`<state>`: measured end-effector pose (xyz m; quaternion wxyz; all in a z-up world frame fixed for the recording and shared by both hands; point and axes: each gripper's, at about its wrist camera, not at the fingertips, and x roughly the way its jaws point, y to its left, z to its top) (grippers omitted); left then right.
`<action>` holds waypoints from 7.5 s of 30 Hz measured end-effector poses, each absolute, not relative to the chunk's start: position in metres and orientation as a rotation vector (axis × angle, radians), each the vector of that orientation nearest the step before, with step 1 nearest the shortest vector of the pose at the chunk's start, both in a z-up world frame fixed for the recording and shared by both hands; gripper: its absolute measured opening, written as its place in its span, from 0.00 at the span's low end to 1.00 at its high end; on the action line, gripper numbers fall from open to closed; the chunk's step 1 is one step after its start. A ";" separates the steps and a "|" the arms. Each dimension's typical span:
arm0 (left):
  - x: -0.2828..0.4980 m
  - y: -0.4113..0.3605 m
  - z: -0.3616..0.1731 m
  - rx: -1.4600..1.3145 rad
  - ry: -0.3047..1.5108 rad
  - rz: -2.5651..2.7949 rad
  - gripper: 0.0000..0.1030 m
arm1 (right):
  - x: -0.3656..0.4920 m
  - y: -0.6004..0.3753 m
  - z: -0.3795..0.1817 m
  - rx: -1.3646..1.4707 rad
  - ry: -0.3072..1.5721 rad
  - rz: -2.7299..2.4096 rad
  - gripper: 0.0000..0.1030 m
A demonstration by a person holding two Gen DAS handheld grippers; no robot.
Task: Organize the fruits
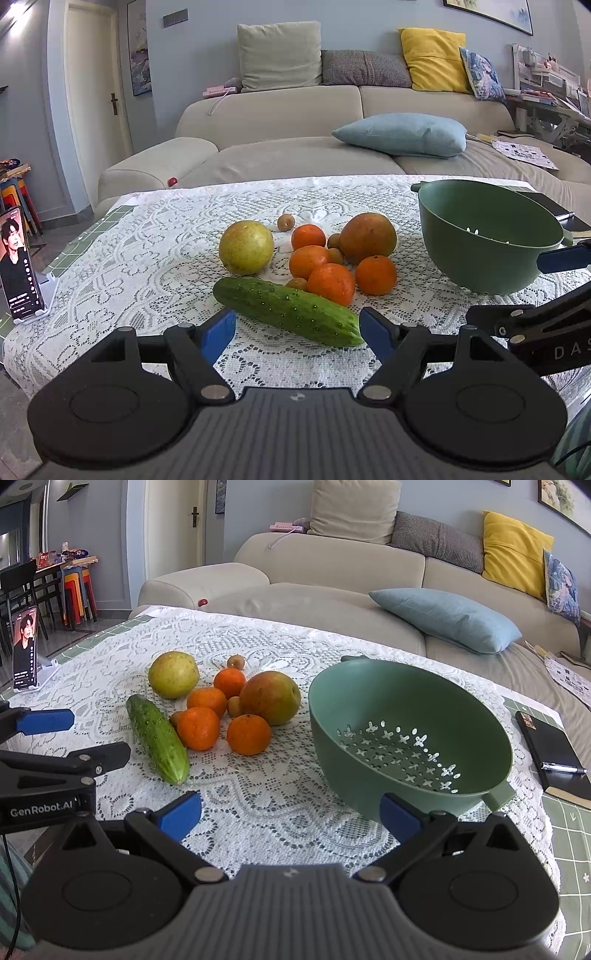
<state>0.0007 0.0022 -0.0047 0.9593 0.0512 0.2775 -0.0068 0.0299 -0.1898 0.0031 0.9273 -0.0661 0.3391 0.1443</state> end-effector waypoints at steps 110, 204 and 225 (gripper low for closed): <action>0.200 0.081 -0.034 0.054 0.861 -0.115 0.72 | 0.232 -0.111 -0.022 -0.510 0.881 0.678 0.62; 0.200 -0.140 0.014 0.229 0.998 -0.482 0.71 | 0.187 -0.260 -0.016 -0.443 0.948 0.492 0.62; 0.206 -0.148 0.006 0.236 1.042 -0.464 0.71 | 0.183 -0.261 -0.016 -0.493 0.919 0.468 0.71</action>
